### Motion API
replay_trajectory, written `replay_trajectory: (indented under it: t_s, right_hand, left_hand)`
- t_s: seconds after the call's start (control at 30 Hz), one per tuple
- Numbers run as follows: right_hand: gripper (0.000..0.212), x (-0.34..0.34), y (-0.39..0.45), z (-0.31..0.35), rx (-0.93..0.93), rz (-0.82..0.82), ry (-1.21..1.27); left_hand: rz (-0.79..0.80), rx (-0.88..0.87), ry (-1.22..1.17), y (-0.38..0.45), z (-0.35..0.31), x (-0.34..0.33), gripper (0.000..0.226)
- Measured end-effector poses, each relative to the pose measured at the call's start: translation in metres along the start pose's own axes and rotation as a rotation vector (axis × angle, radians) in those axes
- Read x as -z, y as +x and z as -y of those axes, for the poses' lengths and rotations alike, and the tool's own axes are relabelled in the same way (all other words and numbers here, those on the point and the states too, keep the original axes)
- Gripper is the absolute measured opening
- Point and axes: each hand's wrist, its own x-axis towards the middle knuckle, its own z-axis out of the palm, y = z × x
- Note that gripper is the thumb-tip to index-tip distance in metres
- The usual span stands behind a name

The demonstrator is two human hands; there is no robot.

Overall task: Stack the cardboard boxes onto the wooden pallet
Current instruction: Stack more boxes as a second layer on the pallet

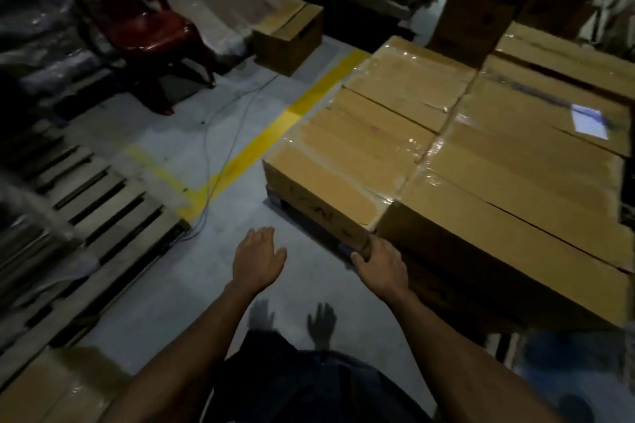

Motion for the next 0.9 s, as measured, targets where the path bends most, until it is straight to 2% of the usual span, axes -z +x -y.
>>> replay_trajectory:
  t_s: [0.1,0.23,0.5,0.7,0.9]
  right_hand:
    - [0.07,-0.024,0.023,0.064,-0.007,0.031,-0.023]
    - [0.071,-0.042,0.047,0.133,0.039,0.064,-0.053]
    - [0.069,-0.064,0.133,0.232,0.136,0.13,-0.133]
    - [0.06,-0.076,0.251,0.315,0.179,0.16,-0.098]
    - [0.069,-0.057,0.366,0.414,0.169,0.181,-0.111]
  left_hand:
    - [0.0,0.041,-0.007,0.02,0.062,0.036,0.077]
    - [-0.002,0.103,-0.054,0.047,0.122,0.076,0.062]
    - [-0.057,0.216,-0.078,0.121,0.19,0.127,0.057]
    - [-0.096,0.241,-0.061,0.234,0.232,0.177,0.063]
    - [-0.124,0.284,-0.041,0.354,0.257,0.251,0.058]
